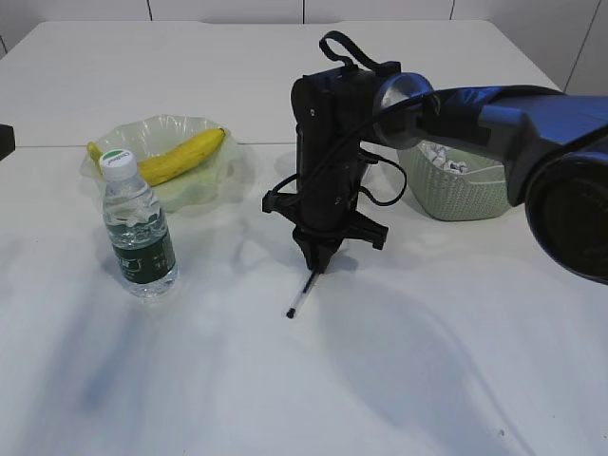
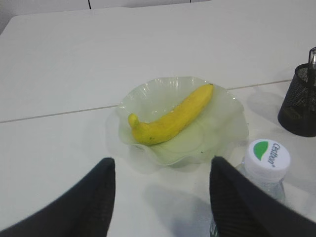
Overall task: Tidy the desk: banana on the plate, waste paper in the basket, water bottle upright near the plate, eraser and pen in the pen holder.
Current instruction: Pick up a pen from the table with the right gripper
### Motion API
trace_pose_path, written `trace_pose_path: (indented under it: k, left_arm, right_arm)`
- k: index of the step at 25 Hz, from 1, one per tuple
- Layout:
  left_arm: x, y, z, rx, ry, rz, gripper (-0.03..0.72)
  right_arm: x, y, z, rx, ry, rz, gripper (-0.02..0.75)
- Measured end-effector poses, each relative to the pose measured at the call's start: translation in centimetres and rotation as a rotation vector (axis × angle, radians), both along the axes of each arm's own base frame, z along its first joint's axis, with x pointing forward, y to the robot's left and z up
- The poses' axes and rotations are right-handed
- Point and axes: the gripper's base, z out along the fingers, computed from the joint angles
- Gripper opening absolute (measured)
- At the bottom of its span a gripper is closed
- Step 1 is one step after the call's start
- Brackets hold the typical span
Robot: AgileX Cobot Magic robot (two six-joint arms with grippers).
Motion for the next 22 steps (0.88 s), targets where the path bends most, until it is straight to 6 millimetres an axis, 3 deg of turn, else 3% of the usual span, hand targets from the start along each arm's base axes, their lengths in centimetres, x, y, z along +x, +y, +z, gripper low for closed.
trace_pose_path:
  k: [22]
  left_arm:
    - [0.0,0.0,0.0,-0.002,0.000,0.001,0.434]
  right_arm:
    - [1.1,0.1,2.1,-0.014,-0.096,0.099,0.049]
